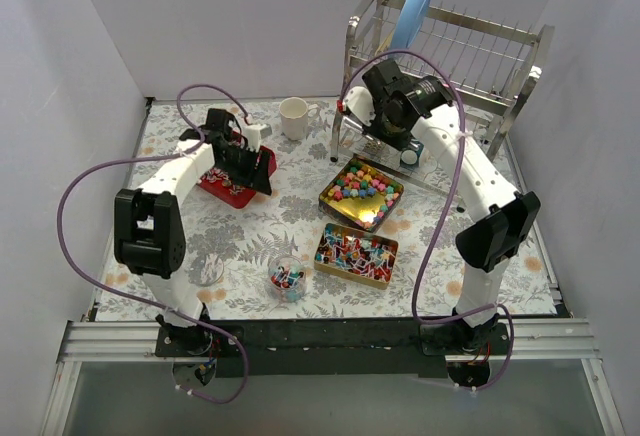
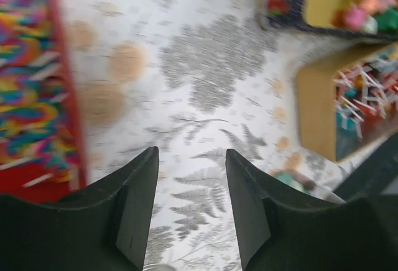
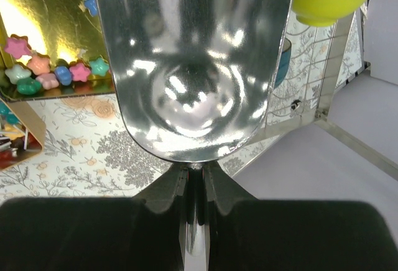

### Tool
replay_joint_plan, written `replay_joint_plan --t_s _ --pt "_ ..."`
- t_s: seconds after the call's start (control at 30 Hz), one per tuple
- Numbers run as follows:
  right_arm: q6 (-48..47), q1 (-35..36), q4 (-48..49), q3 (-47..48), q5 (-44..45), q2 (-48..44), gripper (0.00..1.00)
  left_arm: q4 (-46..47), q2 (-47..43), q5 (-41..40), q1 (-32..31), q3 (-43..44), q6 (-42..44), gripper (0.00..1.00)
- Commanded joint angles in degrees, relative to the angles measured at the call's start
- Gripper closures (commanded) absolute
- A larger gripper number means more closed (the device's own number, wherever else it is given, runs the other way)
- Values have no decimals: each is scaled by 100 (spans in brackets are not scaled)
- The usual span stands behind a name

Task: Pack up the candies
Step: Move the storage box to the center of the board.

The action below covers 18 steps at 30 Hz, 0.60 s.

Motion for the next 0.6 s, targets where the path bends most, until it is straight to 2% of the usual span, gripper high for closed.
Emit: replay_joint_plan --t_s 0.0,0.1,0.2,0.4,0.57 --pt "56 7 41 445 -317 228 99 254 455 -948 70 796 83 53" --pt "56 7 24 603 -405 395 99 202 886 -983 79 1445 -207 53" --pt "47 7 -3 796 -510 571 99 255 1194 -1264 79 1667 -243 53" --pt "3 7 -20 929 -519 633 99 272 1458 -1678 70 1519 -32 55" --pt "12 -19 -12 946 -511 659 99 281 1318 -1266 53 1168 91 76"
